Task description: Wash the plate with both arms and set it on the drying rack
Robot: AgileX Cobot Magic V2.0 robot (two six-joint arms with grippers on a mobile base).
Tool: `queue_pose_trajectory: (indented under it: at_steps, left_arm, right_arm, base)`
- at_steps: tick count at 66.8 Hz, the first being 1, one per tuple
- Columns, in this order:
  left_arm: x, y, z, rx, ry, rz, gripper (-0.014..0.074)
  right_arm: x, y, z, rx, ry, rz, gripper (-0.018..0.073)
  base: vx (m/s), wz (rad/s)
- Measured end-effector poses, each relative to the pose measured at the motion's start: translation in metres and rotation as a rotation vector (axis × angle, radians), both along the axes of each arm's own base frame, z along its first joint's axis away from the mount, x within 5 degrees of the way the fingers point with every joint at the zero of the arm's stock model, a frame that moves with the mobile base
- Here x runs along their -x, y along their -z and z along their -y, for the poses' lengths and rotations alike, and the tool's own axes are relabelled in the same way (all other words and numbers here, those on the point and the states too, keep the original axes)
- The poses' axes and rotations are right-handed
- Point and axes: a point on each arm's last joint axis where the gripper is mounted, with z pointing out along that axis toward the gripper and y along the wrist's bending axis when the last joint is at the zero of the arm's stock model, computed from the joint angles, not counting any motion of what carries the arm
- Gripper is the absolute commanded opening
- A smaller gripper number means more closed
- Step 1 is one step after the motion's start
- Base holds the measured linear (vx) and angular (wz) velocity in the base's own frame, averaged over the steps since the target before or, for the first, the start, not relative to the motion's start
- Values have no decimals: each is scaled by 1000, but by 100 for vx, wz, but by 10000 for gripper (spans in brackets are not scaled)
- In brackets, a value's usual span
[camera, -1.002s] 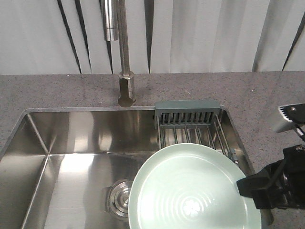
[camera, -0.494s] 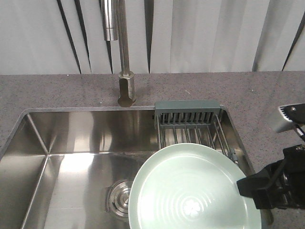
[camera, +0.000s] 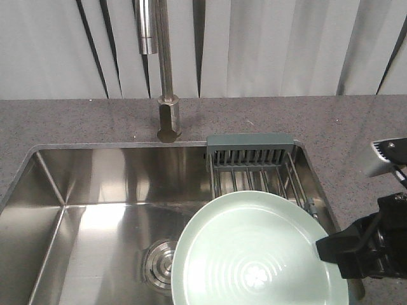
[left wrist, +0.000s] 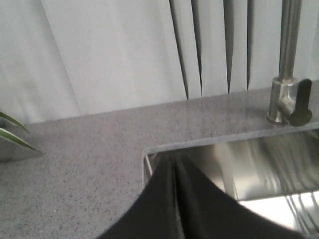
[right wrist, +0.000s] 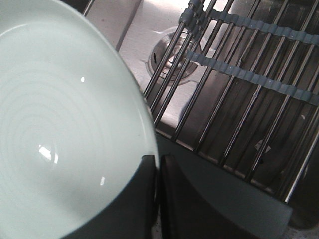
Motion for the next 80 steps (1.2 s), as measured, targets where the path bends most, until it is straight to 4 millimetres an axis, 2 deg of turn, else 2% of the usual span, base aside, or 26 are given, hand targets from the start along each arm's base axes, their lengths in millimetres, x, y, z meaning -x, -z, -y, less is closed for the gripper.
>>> queue_pose_trajectory:
  at_steps: [10,26,45,64,74,80]
  left_arm:
    - [-22,-2,0,3,1,-61,-6]
    - [-39,2,0,7,2,-88,-6]
    - [-75,12,0,9,0,-308,-6]
    - [-108,20,1,17,1,-340,6]
    - [-129,21,1,17,4,-398,101]
    - [-142,22,2,21,5,-429,232]
  right_arm:
    - [0,0,0,0,0,0,-4]
    - [0,0,0,0,0,0,-4]
    - [0,0,0,0,0,0,-4]
    - [0,0,0,0,-1,-1,-4]
    - [0,0,0,0,-1,-1,-4]
    - [0,0,0,0,-1,-1,-4]
  base:
    - [0,0]
    - [0,0]
    - [0,0]
    - [0,0]
    - [0,0]
    - [0,0]
